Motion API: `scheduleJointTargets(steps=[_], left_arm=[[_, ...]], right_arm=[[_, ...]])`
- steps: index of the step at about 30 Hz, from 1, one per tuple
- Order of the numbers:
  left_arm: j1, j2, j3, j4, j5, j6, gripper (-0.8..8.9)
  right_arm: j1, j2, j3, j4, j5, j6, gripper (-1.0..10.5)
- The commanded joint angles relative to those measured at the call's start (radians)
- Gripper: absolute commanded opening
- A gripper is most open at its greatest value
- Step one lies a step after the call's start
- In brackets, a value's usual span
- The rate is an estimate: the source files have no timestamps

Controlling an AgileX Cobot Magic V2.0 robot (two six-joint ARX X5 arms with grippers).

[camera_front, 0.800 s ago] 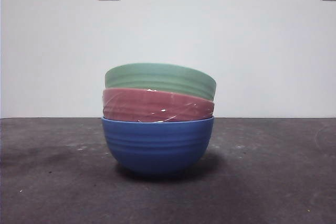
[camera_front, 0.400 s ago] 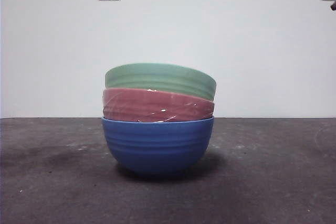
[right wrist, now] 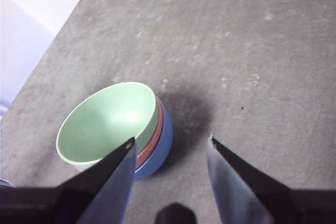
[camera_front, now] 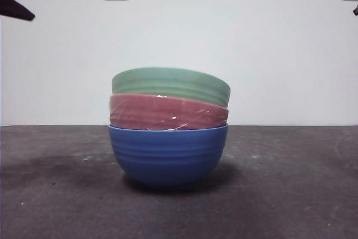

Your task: Pick up the green bowl on the top,put the green bowl on the left,pick up the red bowl in the middle,put the red bowl on the right

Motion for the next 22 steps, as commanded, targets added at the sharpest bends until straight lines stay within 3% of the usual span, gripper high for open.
scheduleJointTargets(steps=[1,12,22], left_arm=[[-0.069,0.053,0.064,-0.050,-0.077,0.045,3.49],[-0.319,0.340,0.384,-0.264,-0.320,0.094,3.45],[-0.426,0.565,0.470,-0.324,-0.501,0.094,3.45]], right_arm=[[0.009,-0.001,0.003,0.004,0.002,0.007,2.2],[0.013,-0.001,0.003,-0.027,0.001,0.014,2.2],[0.013,-0.001,0.003,-0.047,0.001,0.014,2.2]])
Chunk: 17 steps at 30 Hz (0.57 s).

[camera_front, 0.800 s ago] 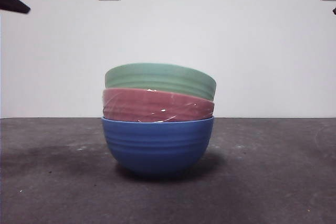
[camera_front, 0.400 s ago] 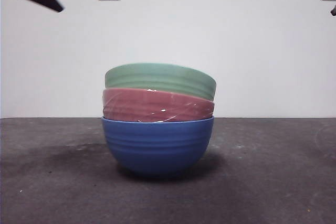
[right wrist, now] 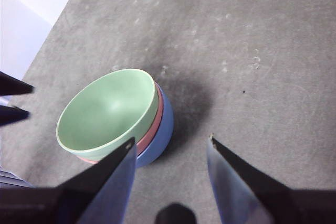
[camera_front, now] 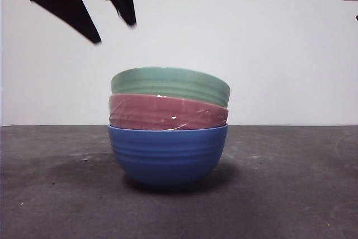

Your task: Pick up the green bowl on the top,put the green bowl on the left,pick up the red bowl in the middle,put the red bowl on the right

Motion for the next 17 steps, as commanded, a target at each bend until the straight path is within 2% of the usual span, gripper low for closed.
scheduleJointTargets(steps=[1,5,14,15,17], left_arm=[[-0.013,0.056,0.000,-0.002,-0.029,0.011,3.45],[-0.014,0.122,0.000,0.007,-0.069,0.011,3.45],[-0.024,0.185,0.000,0.040,-0.070,0.010,3.39],[-0.024,0.185,0.000,0.041,-0.079,0.010,2.94],[-0.025,0.185,0.000,0.041,-0.095,0.010,1.08]], right_arm=[[0.003,-0.001,0.003,0.003,0.001,0.006,2.2],[0.003,-0.001,0.003,0.002,0.001,0.006,2.2],[0.003,-0.001,0.003,0.002,0.002,0.006,2.2],[0.003,-0.001,0.003,0.002,0.002,0.006,2.2],[0.003,-0.001,0.003,0.002,0.002,0.006,2.2]])
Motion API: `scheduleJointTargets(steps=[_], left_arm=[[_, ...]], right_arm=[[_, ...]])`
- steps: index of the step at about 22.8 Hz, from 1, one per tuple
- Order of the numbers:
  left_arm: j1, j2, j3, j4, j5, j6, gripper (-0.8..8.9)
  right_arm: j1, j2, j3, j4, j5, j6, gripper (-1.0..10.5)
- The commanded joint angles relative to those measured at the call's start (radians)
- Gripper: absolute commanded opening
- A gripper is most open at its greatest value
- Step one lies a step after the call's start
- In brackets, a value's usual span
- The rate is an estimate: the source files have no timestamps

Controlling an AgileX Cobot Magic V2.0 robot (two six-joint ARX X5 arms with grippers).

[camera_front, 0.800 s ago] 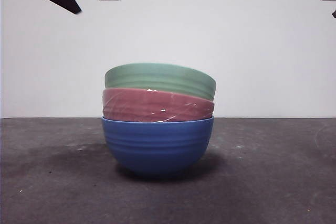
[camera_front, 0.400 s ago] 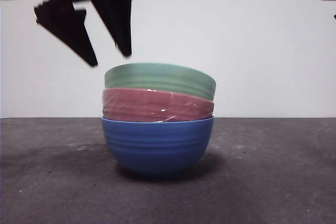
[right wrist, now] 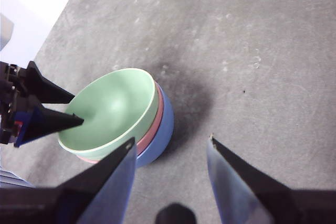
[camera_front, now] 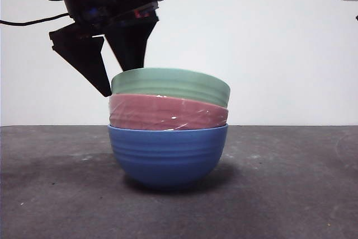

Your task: Pick up the green bowl on the top,put the green bowl on the left,pick up the red bowl in the middle,put the red bowl on the right

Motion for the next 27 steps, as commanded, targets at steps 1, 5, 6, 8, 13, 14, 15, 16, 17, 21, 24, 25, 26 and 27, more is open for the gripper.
scheduleJointTargets(steps=[1,5,6,8,13,14,15,16,17,21,24,25,26,27], left_arm=[[-0.003,0.003,0.000,0.003,-0.008,0.008,0.50],[-0.003,0.003,0.000,0.001,-0.008,0.008,0.30],[-0.003,0.003,0.000,0.002,-0.008,0.008,0.29],[-0.003,0.003,0.000,0.002,-0.008,0.008,0.26],[-0.003,0.003,0.000,0.005,-0.009,0.008,-0.13],[-0.003,0.003,0.001,0.008,-0.008,0.008,-0.13],[-0.003,0.003,0.005,0.008,-0.008,0.008,-0.13],[-0.003,0.002,0.008,0.010,-0.008,0.008,-0.13],[-0.003,0.002,0.018,0.004,-0.008,0.009,-0.13],[-0.003,0.002,0.091,-0.017,-0.008,0.013,-0.13],[-0.003,0.002,0.164,-0.057,-0.008,0.037,-0.13],[-0.003,0.002,0.192,-0.081,-0.008,0.041,-0.13],[-0.003,0.002,0.214,-0.098,-0.008,0.058,-0.13],[-0.003,0.000,0.240,-0.117,-0.011,0.068,-0.12]], right_arm=[[0.003,-0.001,0.003,0.003,0.002,0.006,2.2],[0.003,-0.001,0.003,0.002,0.002,0.006,2.2],[0.003,-0.001,0.003,0.003,0.002,0.006,2.2],[0.003,-0.001,0.003,0.002,0.001,0.006,2.2],[0.003,-0.001,0.003,0.002,0.002,0.006,2.2],[0.003,-0.001,0.003,0.002,0.002,0.006,2.2],[0.003,-0.001,0.003,0.002,0.002,0.006,2.2],[0.003,-0.001,0.003,0.002,0.002,0.006,2.2],[0.003,-0.001,0.003,0.002,0.002,0.006,2.2],[0.003,-0.001,0.003,0.002,0.002,0.006,2.2],[0.003,-0.001,0.003,0.002,0.002,0.006,2.2],[0.003,-0.001,0.003,0.002,0.002,0.006,2.2],[0.003,-0.001,0.003,0.002,0.002,0.006,2.2],[0.003,-0.001,0.003,0.002,0.002,0.006,2.2]])
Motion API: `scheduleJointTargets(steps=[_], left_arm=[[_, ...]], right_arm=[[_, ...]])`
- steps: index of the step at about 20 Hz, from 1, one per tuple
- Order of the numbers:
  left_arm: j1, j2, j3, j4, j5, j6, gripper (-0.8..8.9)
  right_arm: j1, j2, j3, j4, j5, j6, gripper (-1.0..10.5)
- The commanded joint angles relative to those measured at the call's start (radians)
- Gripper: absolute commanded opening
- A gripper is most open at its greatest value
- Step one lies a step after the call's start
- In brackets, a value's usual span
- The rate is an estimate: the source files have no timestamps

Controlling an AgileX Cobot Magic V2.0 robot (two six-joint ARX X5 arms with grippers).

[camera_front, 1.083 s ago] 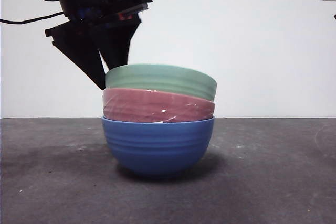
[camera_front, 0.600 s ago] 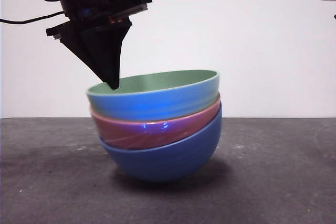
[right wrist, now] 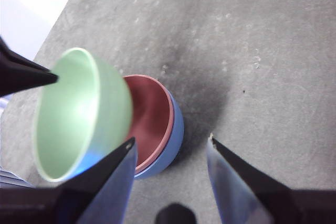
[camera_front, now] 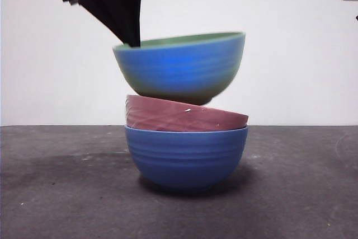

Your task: Pick up the green bowl on the top,put the green bowl on the left,pick up the red bowl in the middle,put the red bowl on the right

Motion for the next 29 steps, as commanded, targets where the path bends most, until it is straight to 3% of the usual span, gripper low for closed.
scheduleJointTargets(steps=[1,7,13,16,23,29], left_arm=[[0.001,0.000,0.054,-0.036,0.000,0.043,-0.13],[0.076,-0.082,0.155,-0.224,-0.181,0.076,-0.13],[0.271,-0.199,0.099,-0.291,-0.174,0.076,-0.13],[0.336,-0.209,-0.018,-0.241,-0.121,0.077,-0.13],[0.400,-0.186,-0.354,0.084,0.017,0.079,-0.13],[0.436,-0.106,-0.453,0.193,0.084,0.079,-0.13]], right_arm=[[0.003,-0.001,0.003,0.003,0.002,0.006,2.2],[0.003,-0.001,0.003,0.003,0.002,0.006,2.2],[0.003,-0.001,0.003,0.003,0.002,0.006,2.2],[0.003,-0.001,0.003,0.003,0.002,0.006,2.2],[0.003,-0.001,0.003,0.004,0.003,0.006,2.2],[0.003,-0.001,0.003,0.009,0.002,0.006,2.2]])
